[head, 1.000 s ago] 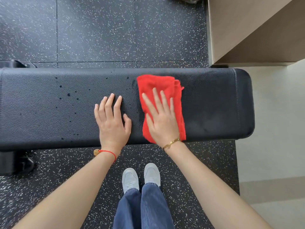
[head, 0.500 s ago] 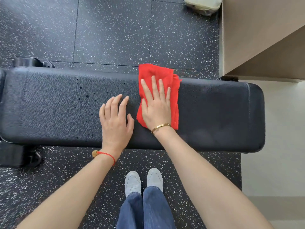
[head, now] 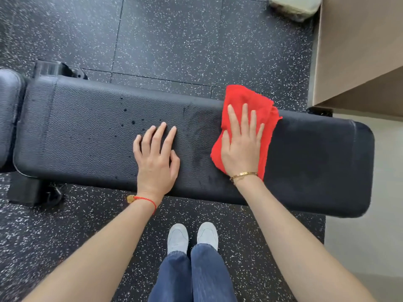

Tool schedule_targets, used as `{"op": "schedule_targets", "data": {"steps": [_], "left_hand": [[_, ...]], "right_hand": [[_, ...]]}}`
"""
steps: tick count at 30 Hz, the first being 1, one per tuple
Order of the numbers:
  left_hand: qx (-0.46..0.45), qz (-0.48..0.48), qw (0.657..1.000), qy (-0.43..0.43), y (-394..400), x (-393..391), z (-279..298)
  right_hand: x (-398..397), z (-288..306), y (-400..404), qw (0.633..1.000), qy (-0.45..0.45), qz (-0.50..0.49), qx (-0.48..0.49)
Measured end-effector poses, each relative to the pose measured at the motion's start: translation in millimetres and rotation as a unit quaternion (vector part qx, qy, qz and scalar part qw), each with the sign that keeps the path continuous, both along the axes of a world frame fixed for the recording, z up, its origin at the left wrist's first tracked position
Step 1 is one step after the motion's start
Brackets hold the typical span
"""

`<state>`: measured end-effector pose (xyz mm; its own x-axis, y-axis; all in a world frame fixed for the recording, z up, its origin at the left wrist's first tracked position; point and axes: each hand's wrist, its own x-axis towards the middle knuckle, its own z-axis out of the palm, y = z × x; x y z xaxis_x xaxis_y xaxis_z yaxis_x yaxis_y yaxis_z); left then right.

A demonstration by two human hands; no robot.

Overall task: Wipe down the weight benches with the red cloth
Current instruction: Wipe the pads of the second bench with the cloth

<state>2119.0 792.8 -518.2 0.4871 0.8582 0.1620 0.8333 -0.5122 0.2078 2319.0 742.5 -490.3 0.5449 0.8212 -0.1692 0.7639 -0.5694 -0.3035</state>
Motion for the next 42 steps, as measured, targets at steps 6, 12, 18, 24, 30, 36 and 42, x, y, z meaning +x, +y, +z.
{"op": "schedule_targets", "data": {"steps": [6,12,18,24,30,36,42], "left_hand": [[0.005,-0.004,1.000,-0.004,1.5,-0.8,-2.0],[-0.008,0.000,1.000,-0.003,2.4,-2.3,-1.0],[-0.032,0.001,0.999,0.009,4.9,-2.6,13.5],[-0.028,0.000,0.999,-0.017,31.2,-41.8,29.9],[-0.012,0.030,0.999,-0.003,80.0,-112.5,24.7],[-0.014,0.023,0.999,0.021,105.1,-153.3,7.2],[-0.006,0.014,1.000,0.009,105.6,-156.4,-2.4]], "right_hand": [[-32.2,0.0,42.5,0.995,-0.016,0.100,-0.003],[-51.3,-3.8,-22.9,0.978,-0.013,0.208,-0.005],[-30.9,1.2,-22.1,0.979,-0.013,0.202,-0.012],[-65.2,2.6,47.7,0.999,0.007,0.041,-0.027],[-153.7,2.0,64.4,0.988,0.000,0.151,-0.017],[-198.9,-2.1,24.9,0.975,0.012,0.221,-0.004],[-159.0,-0.6,67.8,0.998,0.002,0.055,-0.009]]}}
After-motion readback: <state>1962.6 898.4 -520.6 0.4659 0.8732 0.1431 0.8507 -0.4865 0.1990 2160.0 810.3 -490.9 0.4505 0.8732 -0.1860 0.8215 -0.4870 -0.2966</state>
